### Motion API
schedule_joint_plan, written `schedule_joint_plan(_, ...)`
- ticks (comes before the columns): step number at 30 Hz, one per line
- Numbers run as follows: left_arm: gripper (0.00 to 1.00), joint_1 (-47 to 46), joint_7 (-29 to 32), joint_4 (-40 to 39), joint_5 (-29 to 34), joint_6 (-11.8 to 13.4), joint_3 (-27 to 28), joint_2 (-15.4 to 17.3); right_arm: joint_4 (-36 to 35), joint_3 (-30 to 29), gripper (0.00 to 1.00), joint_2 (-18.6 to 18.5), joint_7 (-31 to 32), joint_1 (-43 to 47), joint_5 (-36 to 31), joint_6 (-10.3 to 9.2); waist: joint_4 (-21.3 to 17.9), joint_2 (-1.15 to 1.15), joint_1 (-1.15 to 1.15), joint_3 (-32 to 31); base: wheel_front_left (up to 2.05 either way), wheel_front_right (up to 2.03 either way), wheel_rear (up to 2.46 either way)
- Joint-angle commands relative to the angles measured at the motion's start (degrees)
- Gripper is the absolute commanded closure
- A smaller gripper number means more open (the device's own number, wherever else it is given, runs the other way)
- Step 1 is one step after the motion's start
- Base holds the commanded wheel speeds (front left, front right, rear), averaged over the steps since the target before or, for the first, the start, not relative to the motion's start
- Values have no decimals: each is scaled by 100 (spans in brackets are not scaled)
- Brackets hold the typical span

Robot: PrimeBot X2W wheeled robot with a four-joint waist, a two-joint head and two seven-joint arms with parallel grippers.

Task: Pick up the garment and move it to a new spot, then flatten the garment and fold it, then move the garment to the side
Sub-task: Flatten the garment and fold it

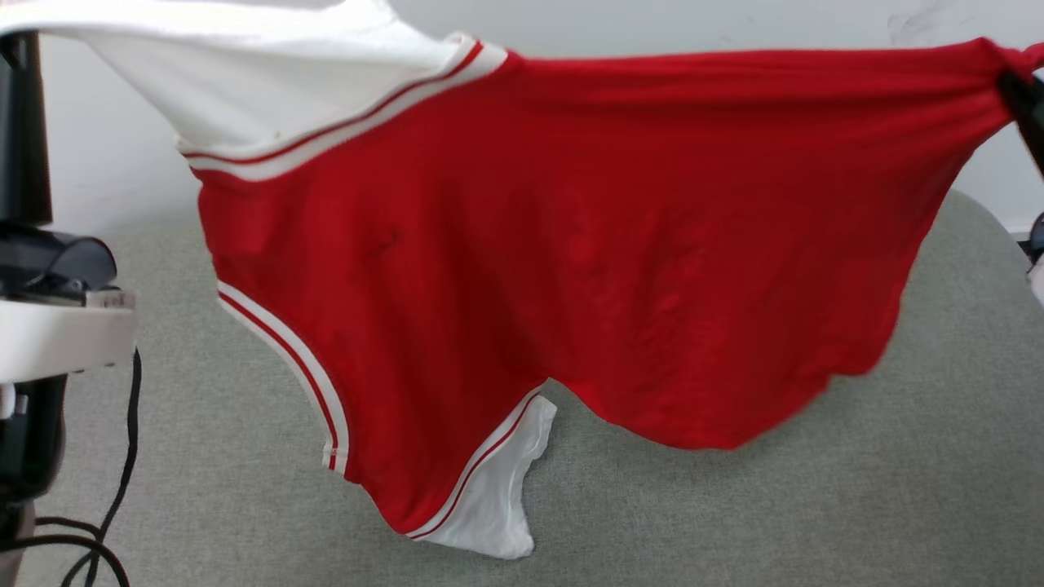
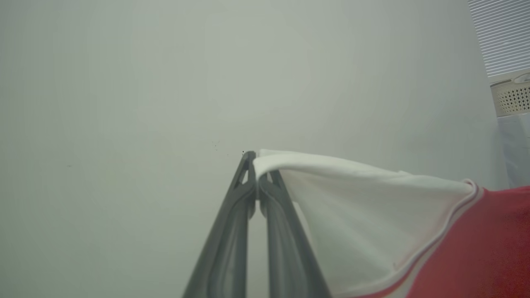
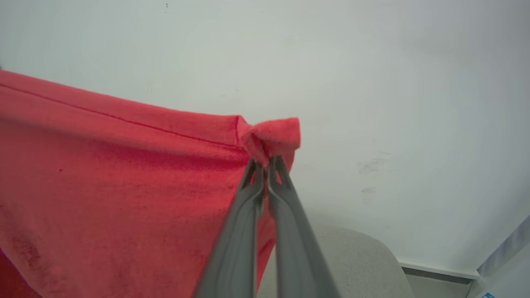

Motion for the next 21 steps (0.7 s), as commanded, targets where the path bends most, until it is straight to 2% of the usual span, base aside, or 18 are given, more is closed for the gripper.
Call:
schedule_joint_plan(1,100,-177,15,13,-22,-12,48,41,-63,-131,100,26,-34,77,-75,-10,-1,0,1,64,0,0,0)
schedule_joint_plan(7,100,-1003,180,320,-91,-291,-133,143,-171,-409,100,116,-203,-289,-273,-10,45,0,1,497,0,0,0)
schedule_joint_plan(9,100,-1398,237,520,-108,-417,-191,167,-150,-398,100,33,-316,-476,-415,-10,68,0,1,709,0,0,0)
schedule_joint_plan(10,100,-1840,298,766,-113,-564,-282,201,-74,-372,100,-54,-448,-731,-566,-10,98,0,1,970,0,0,0)
schedule_joint_plan(15,100,-3155,397,1501,-9,-939,-479,264,330,-267,100,-148,-820,-1618,-813,-10,138,0,1,1713,0,0,0)
schedule_joint_plan(21,100,-4878,349,2553,357,-1422,-838,221,1231,15,100,-256,-1228,-2914,-1212,-11,178,0,1,2534,0,0,0)
